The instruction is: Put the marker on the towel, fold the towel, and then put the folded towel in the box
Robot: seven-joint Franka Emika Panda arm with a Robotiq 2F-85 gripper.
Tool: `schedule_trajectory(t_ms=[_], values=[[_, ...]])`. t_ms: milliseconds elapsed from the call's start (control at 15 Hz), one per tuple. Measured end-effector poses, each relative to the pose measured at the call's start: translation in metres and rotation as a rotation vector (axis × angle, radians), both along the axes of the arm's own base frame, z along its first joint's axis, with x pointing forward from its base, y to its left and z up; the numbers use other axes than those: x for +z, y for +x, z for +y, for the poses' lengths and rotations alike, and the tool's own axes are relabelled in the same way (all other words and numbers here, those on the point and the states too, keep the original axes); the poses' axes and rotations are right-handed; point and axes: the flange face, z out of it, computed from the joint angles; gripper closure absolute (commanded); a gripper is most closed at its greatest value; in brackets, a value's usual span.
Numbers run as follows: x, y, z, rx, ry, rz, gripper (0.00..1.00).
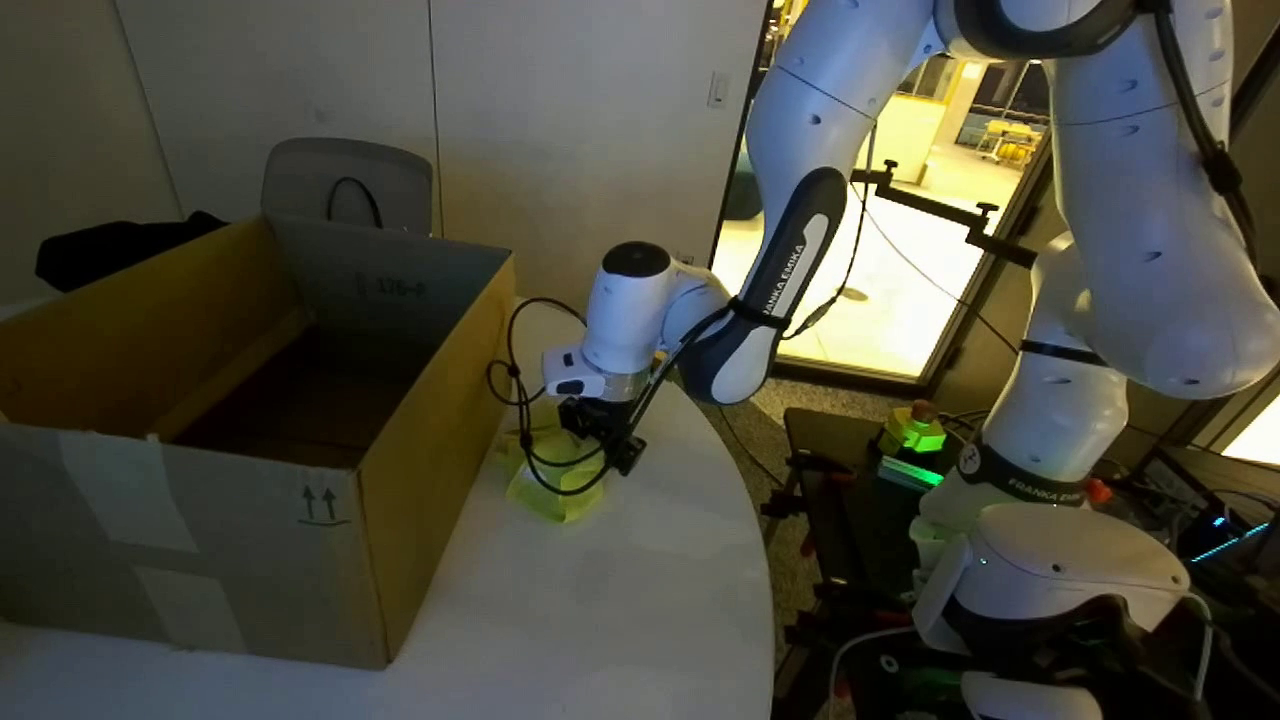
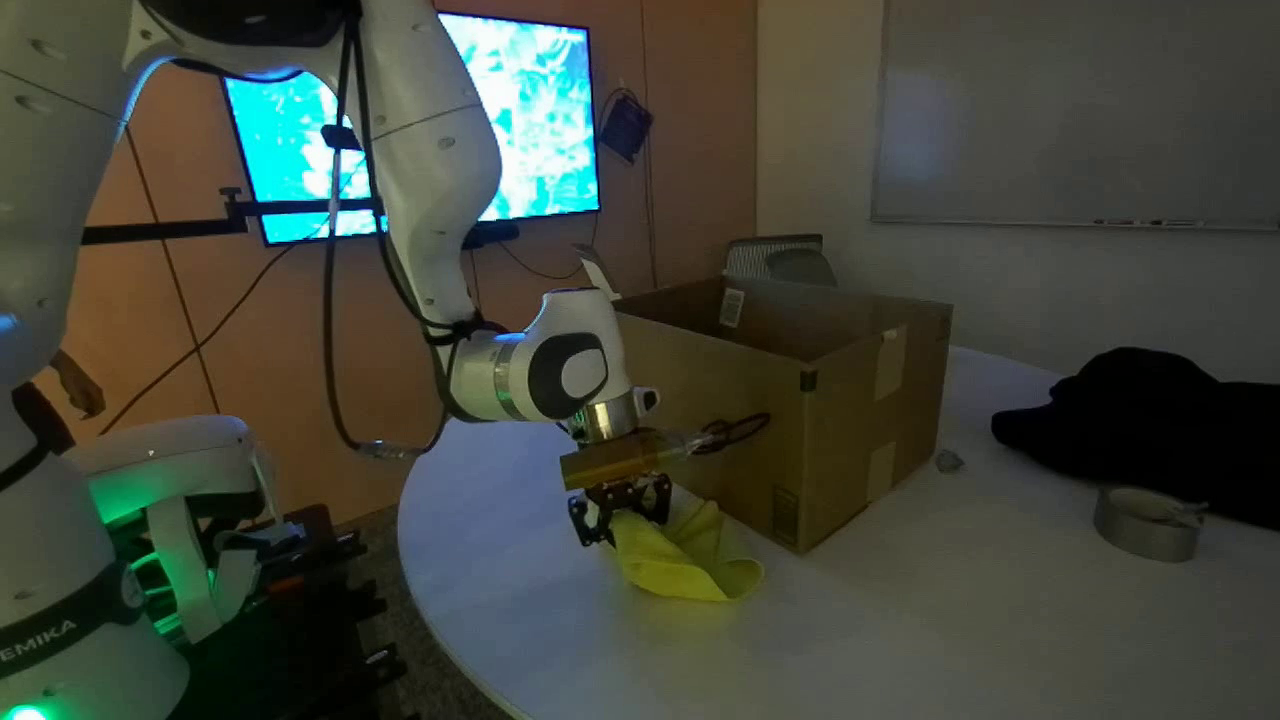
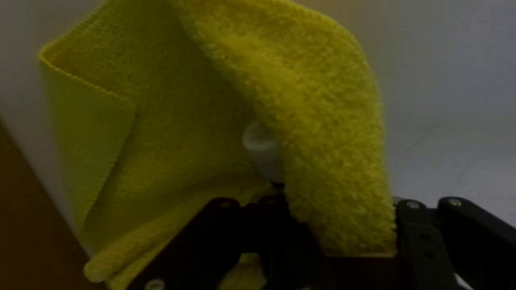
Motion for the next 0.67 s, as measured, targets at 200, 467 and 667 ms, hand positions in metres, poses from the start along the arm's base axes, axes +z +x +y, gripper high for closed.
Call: schedule_trajectory(t_ms=[200, 467, 667], values=[[0.01, -0.009, -0.003, -0.104, 0.02, 0.022, 0.91], [0.039, -0.032, -0.004, -0.273, 0.073, 0.064, 0.9], [0.075, -0.045, -0.006, -0.401, 0.112, 0.063, 0.9]])
